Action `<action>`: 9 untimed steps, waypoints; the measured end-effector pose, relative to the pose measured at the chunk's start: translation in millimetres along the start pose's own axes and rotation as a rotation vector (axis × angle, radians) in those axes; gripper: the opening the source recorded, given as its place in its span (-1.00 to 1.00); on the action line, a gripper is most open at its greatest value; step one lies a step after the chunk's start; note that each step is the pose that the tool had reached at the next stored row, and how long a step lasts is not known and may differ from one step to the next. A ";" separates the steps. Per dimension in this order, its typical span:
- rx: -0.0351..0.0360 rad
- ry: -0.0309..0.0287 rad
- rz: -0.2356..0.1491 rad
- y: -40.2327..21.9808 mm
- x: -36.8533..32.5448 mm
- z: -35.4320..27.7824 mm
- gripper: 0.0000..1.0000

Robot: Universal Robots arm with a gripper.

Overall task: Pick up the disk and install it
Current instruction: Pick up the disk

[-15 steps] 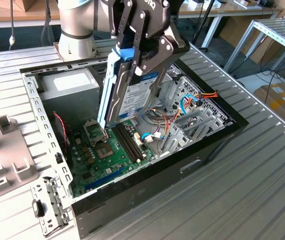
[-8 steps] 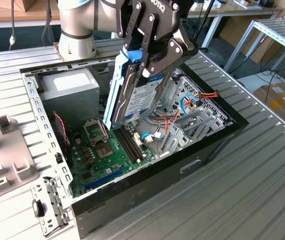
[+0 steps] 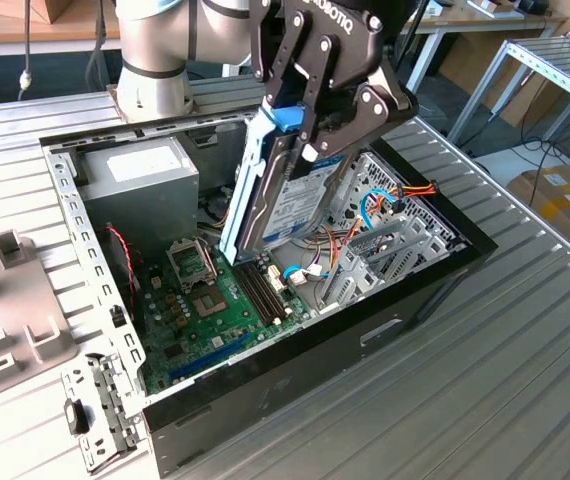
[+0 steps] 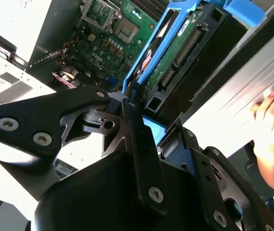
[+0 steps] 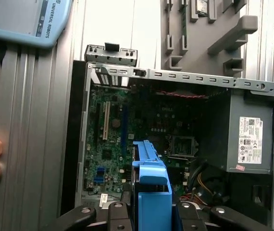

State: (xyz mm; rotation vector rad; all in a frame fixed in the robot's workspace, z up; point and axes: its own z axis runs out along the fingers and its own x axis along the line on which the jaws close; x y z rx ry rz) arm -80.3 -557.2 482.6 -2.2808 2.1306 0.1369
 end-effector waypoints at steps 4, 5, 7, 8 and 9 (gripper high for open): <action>0.0001 -0.0001 0.001 -3.4 4.6 -0.1 -0.26; 0.0002 -0.0002 0.002 -4.3 5.6 -0.2 -0.26; 0.0002 -0.0001 0.002 -5.4 7.0 -0.2 -0.26; 0.0002 -0.0002 0.002 -6.0 7.8 -0.2 -0.26; 0.0002 -0.0002 0.003 -7.1 9.0 -0.3 -0.26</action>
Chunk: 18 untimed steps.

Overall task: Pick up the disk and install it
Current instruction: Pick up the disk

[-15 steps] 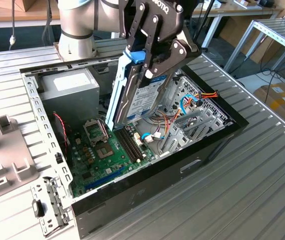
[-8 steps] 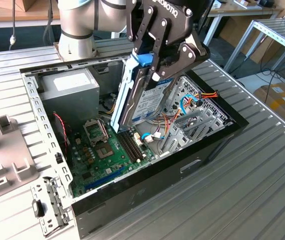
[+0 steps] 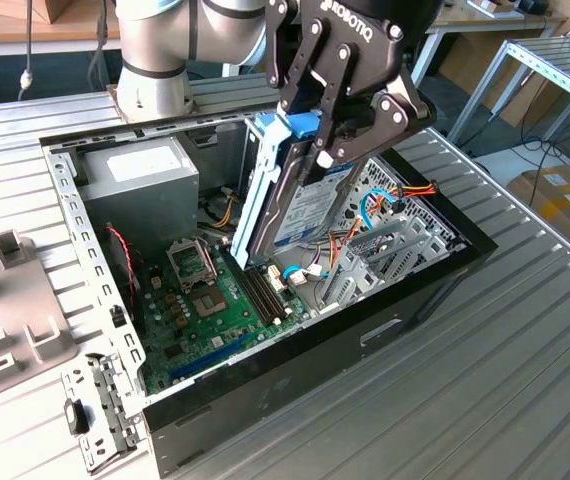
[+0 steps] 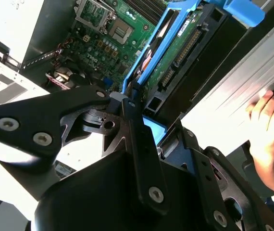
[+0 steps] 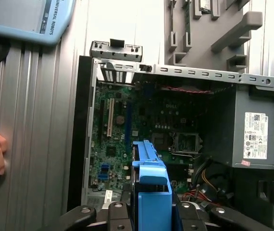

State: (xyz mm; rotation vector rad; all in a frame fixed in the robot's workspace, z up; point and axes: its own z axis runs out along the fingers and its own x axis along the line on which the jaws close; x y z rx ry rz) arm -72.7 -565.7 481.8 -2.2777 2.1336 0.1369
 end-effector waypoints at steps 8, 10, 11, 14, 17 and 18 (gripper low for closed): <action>0.0002 -0.0002 0.003 -7.2 9.1 -0.2 -0.26; 0.0004 -0.0001 0.004 -8.8 10.9 -0.3 -0.26; 0.0006 -0.0004 0.008 -9.5 12.3 -0.2 -0.26; 0.0020 -0.0013 0.026 -9.5 13.3 0.1 -0.26; 0.0038 -0.0023 0.050 -9.6 13.7 0.3 -0.26; 0.0042 -0.0026 0.055 -9.9 13.9 0.3 -0.26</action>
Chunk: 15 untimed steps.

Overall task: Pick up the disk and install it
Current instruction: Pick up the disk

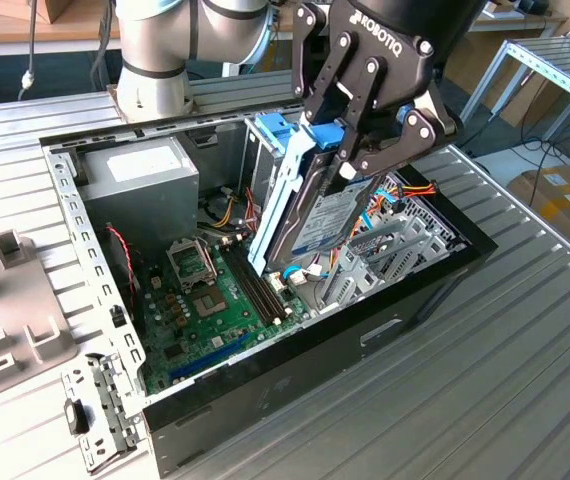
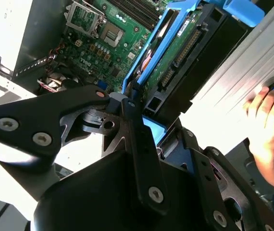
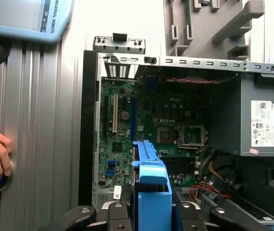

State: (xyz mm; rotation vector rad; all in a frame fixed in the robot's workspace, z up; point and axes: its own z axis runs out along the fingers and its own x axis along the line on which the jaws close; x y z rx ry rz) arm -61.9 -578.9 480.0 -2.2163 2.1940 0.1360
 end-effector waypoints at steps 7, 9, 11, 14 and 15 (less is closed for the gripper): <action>0.0001 0.0000 0.002 -0.2 0.4 -0.1 -0.26; 0.0001 0.0000 0.002 -0.2 0.8 -0.1 -0.26; 0.0001 0.0000 0.002 -0.3 1.2 -0.1 -0.26; 0.0001 -0.0001 0.002 -0.3 2.2 -0.2 -0.26; 0.0002 -0.0001 0.002 -0.4 2.5 -0.1 -0.26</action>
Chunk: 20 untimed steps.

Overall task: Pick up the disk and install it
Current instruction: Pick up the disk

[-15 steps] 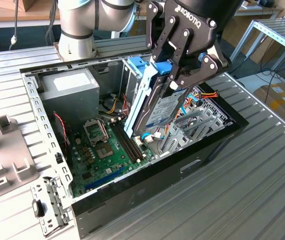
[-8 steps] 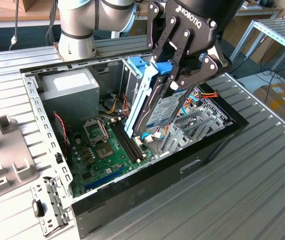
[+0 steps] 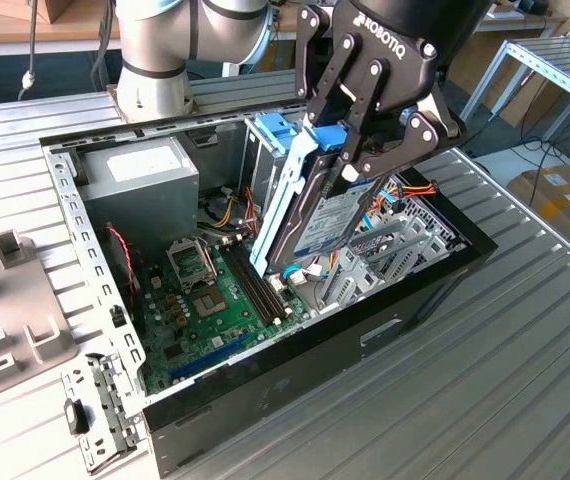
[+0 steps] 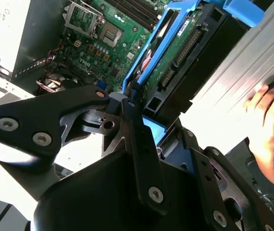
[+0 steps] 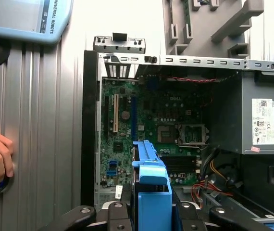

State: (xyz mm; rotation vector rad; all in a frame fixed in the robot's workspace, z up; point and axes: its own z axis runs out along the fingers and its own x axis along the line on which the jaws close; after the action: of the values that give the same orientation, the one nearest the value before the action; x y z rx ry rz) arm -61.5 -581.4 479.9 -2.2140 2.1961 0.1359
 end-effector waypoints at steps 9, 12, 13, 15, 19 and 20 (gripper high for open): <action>-0.0001 0.0001 0.000 -4.5 0.3 0.1 -0.26; -0.0001 0.0000 0.000 -7.7 0.4 0.1 -0.26; -0.0001 0.0000 0.000 -8.9 0.4 0.1 -0.26; 0.0000 0.0000 0.000 -10.4 0.4 0.0 -0.26; 0.0000 0.0000 0.000 -15.6 0.4 0.0 -0.26; 0.0000 0.0000 0.000 -16.6 0.5 0.0 -0.26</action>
State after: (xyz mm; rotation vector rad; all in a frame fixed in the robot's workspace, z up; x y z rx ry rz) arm -44.9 -581.7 479.1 -2.2141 2.1961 0.1359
